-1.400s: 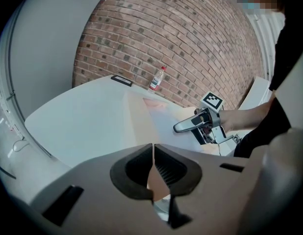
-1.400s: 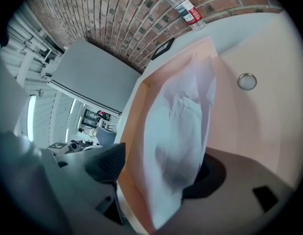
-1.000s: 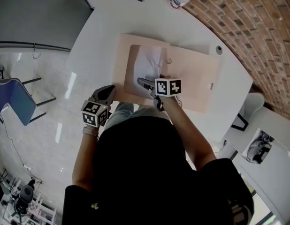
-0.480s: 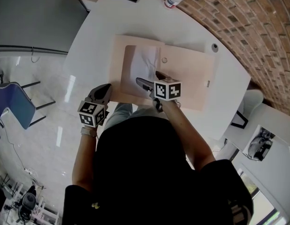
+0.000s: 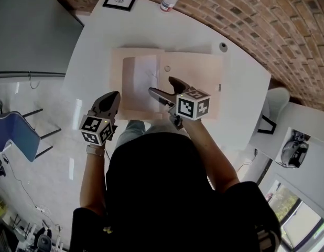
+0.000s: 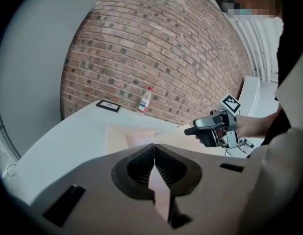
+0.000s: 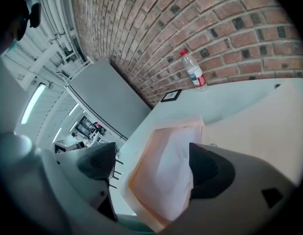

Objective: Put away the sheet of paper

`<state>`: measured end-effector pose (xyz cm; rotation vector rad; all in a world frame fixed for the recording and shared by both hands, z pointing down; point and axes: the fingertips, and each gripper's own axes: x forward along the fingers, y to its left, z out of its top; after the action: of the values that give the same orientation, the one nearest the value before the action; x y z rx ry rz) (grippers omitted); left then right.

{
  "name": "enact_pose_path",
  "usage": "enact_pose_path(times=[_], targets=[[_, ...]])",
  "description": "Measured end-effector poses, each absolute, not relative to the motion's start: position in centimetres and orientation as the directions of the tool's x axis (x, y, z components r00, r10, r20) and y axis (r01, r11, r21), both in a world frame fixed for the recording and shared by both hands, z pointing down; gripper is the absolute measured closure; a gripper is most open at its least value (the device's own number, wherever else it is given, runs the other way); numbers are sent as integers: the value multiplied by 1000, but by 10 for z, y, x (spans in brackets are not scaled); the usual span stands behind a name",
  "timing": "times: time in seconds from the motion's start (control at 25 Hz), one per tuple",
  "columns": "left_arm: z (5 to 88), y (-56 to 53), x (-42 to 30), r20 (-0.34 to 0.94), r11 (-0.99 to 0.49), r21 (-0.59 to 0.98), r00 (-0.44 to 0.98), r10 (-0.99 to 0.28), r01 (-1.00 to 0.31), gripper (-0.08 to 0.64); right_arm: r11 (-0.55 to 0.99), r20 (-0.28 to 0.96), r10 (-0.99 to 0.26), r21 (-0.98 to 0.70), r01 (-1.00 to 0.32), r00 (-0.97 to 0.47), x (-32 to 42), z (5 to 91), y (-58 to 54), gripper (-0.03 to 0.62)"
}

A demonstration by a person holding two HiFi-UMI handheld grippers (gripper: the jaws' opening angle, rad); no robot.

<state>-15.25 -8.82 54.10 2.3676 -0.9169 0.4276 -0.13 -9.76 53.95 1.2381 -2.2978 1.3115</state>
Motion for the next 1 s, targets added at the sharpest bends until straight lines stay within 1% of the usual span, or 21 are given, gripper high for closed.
enact_pose_path(times=[0.12, 0.16, 0.2, 0.24, 0.28, 0.52, 0.68, 0.88, 1.0], targets=[[521, -93, -132, 438, -648, 368, 739, -512, -667, 555, 280, 507, -602, -589, -758, -616, 12, 514, -96, 118], [514, -94, -125, 425, -659, 365, 748, -511, -658, 555, 294, 495, -619, -573, -765, -610, 17, 505, -94, 146], [506, -95, -118, 411, -671, 361, 756, -509, -648, 555, 308, 482, -641, -552, -775, -598, 23, 496, -93, 197], [498, -95, -111, 397, -684, 353, 764, -508, -638, 555, 319, 469, -665, -525, -789, -581, 30, 487, -91, 278], [490, -96, -105, 383, -698, 342, 772, -508, -629, 555, 328, 457, -689, -496, -804, -563, 38, 477, -89, 339], [437, -97, -71, 297, -772, 250, 805, -513, -584, 555, 368, 378, -790, -338, -866, -483, 72, 426, -76, 525], [398, -98, -53, 242, -800, 192, 818, -523, -568, 555, 383, 325, -821, -295, -875, -469, 87, 397, -68, 560], [361, -94, -39, 189, -833, 125, 837, -514, -539, 555, 398, 271, -851, -226, -889, -450, 98, 360, -57, 575], [335, -92, -31, 140, -841, 110, 846, -514, -529, 555, 405, 241, -862, -202, -892, -446, 101, 341, -52, 577]])
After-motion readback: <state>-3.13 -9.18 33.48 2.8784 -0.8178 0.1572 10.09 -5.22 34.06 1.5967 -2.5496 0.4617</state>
